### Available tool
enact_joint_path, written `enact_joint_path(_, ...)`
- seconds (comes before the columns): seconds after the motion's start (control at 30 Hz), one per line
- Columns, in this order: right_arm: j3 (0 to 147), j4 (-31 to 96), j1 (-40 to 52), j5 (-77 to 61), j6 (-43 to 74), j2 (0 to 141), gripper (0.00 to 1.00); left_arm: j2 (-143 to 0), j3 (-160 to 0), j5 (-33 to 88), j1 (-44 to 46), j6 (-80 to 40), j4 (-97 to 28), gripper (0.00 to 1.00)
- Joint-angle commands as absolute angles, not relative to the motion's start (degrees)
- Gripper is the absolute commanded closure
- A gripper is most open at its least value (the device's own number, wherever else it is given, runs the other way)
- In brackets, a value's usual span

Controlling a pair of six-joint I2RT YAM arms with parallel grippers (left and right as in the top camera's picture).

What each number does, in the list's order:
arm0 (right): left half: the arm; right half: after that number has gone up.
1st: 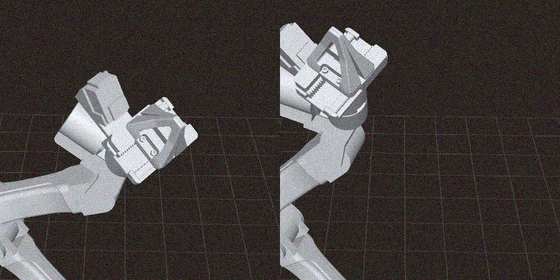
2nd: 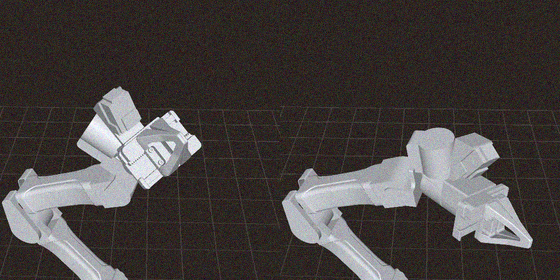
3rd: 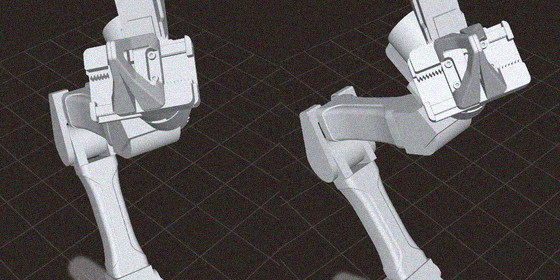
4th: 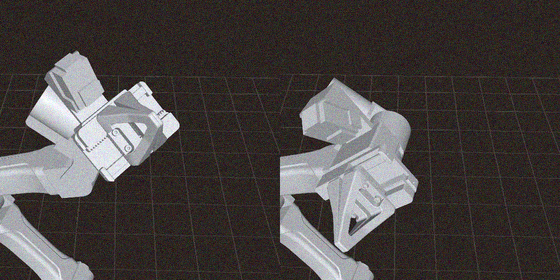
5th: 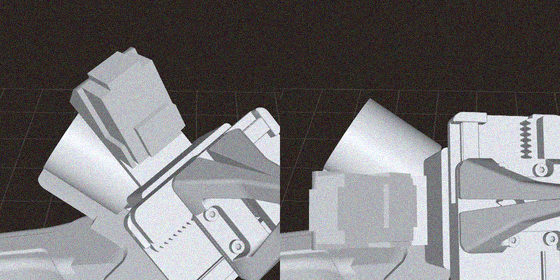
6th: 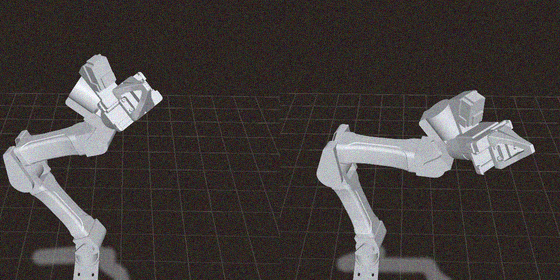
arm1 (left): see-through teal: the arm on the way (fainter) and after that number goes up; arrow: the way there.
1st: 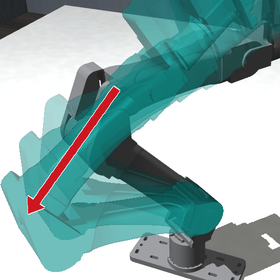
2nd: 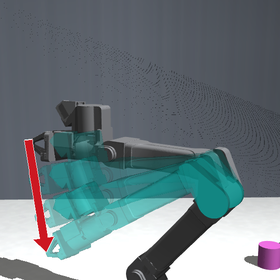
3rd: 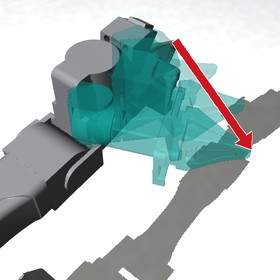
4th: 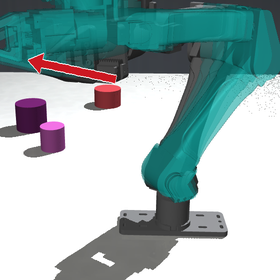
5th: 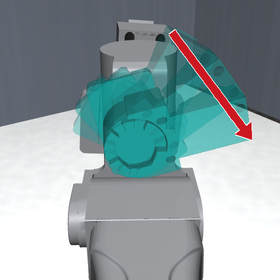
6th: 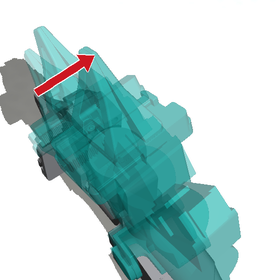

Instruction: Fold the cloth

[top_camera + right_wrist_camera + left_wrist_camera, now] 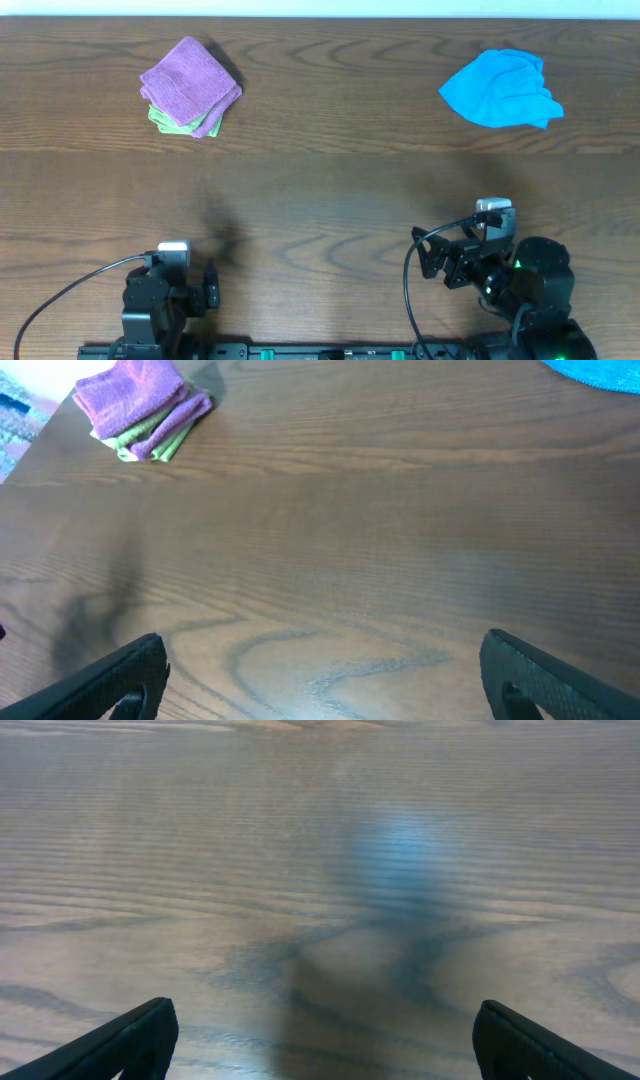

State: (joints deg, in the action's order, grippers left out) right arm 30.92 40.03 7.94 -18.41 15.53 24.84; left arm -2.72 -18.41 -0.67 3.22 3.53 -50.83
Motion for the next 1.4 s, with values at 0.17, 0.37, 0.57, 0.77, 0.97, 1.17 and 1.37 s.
enact_joint_path(0.17,30.89,40.10,7.49,-18.76,16.08,24.69,0.01,-2.09,-18.09,-1.41,3.40,4.27,-51.24,0.05)
enact_joint_path(0.37,30.89,40.10,7.49,-18.76,16.08,24.69,0.01,-2.09,-18.09,-1.48,3.40,4.27,-51.24,0.05)
enact_joint_path(0.57,30.89,40.10,7.49,-18.76,16.08,24.69,0.01,-2.09,-18.09,-1.48,3.40,4.27,-51.24,0.05)
enact_joint_path(0.77,30.30,41.95,7.57,-13.32,14.02,22.20,0.01,-2.09,-18.09,-1.48,3.40,4.27,-51.24,0.04)
enact_joint_path(0.97,22.37,42.63,7.51,-4.23,8.56,13.06,0.01,-2.09,-18.09,-1.48,3.40,4.27,-51.24,0.05)
enact_joint_path(1.17,15.35,42.63,5.96,-3.84,2.42,7.49,0.01,-2.09,-18.09,-1.48,3.40,4.27,-51.24,0.05)
enact_joint_path(1.37,12.29,42.74,1.72,-3.81,1.63,4.43,0.01,-2.09,-18.09,-1.48,3.40,4.27,-51.24,0.05)
